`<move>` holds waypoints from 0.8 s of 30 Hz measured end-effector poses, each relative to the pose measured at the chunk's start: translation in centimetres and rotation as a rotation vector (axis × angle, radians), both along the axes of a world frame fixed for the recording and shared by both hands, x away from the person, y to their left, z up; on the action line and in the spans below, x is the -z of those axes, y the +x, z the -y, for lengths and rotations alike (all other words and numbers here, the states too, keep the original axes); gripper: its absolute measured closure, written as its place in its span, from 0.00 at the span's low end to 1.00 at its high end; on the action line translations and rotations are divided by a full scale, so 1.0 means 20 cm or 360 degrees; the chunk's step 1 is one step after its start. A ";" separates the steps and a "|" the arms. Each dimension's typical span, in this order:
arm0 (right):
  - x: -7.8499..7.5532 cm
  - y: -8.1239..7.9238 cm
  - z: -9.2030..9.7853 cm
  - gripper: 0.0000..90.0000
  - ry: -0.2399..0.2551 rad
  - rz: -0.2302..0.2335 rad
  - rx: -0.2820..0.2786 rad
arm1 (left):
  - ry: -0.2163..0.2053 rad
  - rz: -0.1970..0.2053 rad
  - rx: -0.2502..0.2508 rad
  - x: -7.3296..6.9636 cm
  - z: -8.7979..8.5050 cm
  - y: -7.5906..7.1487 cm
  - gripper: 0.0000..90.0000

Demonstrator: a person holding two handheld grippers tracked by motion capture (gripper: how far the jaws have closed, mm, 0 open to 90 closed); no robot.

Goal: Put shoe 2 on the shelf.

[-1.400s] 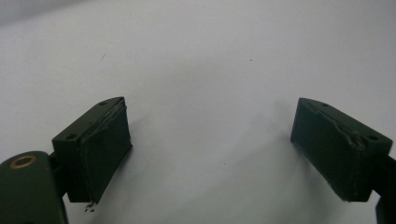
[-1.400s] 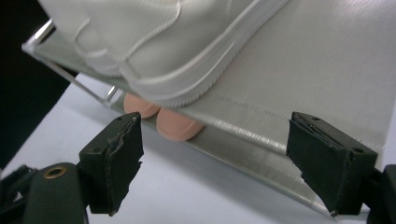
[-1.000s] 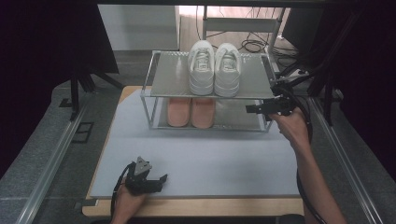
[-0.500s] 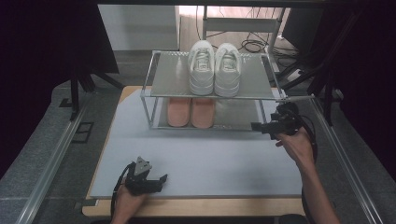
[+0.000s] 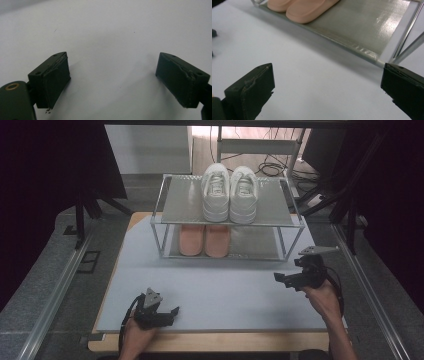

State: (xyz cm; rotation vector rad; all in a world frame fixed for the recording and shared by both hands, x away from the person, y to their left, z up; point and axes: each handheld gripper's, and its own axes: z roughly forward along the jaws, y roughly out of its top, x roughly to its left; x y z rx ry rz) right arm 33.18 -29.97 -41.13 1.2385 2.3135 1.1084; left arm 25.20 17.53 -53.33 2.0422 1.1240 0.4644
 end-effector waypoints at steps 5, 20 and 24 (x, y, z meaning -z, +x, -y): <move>0.08 -0.05 0.02 0.00 0.0027 0.0035 0.0026 | -0.0001 0.0003 0.0000 0.00 0.00 0.00 0.13; 0.33 -0.17 0.06 0.00 0.0033 0.0110 0.0097 | -0.0007 0.0007 -0.0004 0.00 0.00 0.00 0.13; 0.40 -0.19 0.06 0.00 0.0002 0.0124 0.0111 | -0.0009 0.0010 -0.0005 0.00 0.00 0.00 0.13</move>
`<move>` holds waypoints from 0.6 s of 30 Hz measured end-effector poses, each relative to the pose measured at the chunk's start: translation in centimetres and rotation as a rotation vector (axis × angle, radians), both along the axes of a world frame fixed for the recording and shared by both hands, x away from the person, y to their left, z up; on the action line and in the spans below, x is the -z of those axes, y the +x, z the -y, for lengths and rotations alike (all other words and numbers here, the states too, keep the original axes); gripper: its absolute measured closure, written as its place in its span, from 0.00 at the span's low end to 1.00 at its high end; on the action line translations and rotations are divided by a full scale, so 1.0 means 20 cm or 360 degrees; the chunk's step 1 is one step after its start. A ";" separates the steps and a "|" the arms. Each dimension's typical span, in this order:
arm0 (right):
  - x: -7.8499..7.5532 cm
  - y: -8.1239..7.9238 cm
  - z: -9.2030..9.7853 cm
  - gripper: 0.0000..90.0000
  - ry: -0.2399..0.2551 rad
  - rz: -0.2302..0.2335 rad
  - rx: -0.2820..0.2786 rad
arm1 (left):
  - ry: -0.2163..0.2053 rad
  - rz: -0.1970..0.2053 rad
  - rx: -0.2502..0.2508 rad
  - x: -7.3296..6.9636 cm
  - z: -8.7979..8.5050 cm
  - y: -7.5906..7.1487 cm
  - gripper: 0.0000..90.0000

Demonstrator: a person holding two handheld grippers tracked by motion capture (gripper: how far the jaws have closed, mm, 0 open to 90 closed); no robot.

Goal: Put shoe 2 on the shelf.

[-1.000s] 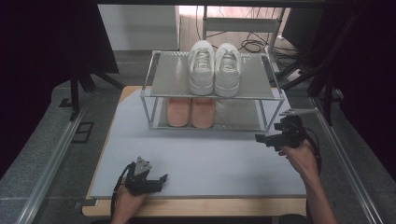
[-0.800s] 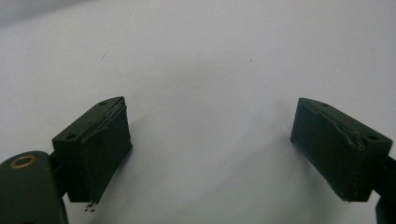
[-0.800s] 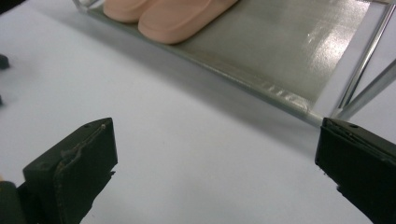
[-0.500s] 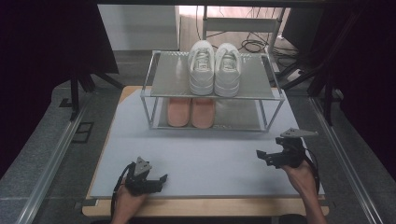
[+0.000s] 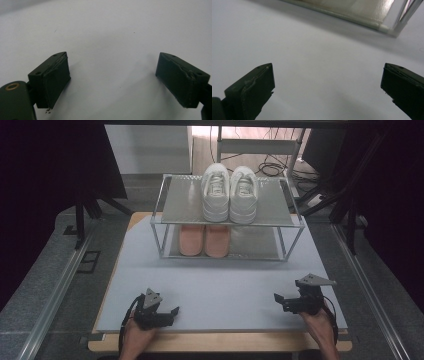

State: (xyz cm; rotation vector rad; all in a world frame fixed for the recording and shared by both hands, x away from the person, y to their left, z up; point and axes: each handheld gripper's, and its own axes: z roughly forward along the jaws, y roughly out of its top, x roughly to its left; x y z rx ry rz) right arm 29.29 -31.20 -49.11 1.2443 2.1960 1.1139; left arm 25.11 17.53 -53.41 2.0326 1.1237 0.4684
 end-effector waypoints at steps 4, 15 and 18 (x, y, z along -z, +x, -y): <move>0.08 -0.01 0.00 0.00 -0.0042 -0.0042 0.0017 | 0.0000 0.0001 0.0000 0.00 0.00 0.00 0.13; 0.18 -0.02 0.00 0.00 -0.0131 -0.0043 0.0019 | -0.0001 0.0005 0.0000 0.00 0.00 0.00 0.13; 0.19 -0.03 0.00 0.00 -0.0125 -0.0028 0.0016 | -0.0001 0.0003 0.0001 0.00 0.00 0.00 0.13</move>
